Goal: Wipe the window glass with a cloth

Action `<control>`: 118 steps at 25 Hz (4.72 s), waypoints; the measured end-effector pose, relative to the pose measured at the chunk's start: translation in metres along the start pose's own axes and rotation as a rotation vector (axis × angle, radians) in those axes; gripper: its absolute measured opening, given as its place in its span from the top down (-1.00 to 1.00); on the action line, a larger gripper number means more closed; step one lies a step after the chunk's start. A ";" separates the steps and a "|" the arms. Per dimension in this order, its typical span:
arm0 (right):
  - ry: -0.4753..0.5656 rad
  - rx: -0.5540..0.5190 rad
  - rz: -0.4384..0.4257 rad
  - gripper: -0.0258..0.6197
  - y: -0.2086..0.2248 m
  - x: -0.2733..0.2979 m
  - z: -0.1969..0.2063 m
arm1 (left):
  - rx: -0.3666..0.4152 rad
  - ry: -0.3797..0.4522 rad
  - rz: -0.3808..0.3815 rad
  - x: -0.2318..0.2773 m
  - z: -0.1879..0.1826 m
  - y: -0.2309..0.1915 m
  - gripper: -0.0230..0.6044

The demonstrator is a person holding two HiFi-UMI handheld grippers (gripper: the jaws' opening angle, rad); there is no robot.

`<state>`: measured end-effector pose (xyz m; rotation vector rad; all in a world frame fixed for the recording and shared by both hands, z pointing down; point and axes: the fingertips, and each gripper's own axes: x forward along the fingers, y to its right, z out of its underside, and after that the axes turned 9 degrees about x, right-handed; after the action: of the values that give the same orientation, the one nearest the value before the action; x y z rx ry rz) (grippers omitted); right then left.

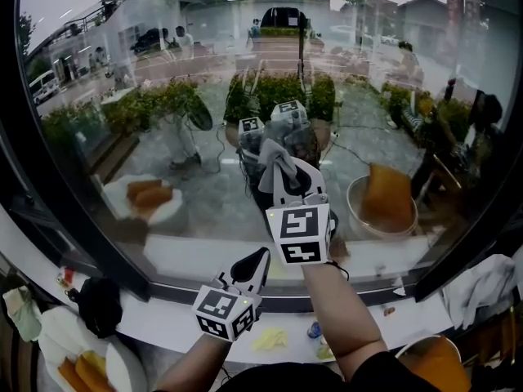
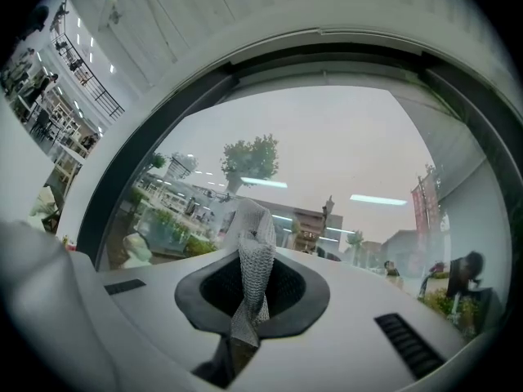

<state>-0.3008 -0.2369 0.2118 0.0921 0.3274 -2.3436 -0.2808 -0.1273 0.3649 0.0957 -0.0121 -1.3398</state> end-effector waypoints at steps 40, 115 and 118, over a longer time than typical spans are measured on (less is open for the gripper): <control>-0.120 -0.054 0.300 0.80 0.313 -0.134 0.062 | -0.013 -0.036 0.215 0.142 0.001 0.205 0.90; -0.250 0.400 -0.017 0.79 0.199 -0.332 0.185 | -0.095 -0.202 -0.058 -0.026 0.062 0.251 0.90; -0.278 0.425 -0.051 0.79 0.147 -0.352 0.189 | -0.103 -0.202 -0.064 -0.059 0.064 0.246 0.90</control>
<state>0.0582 -0.1465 0.4206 -0.0389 -0.3098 -2.4019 -0.0596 -0.0182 0.4502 -0.1271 -0.1115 -1.4066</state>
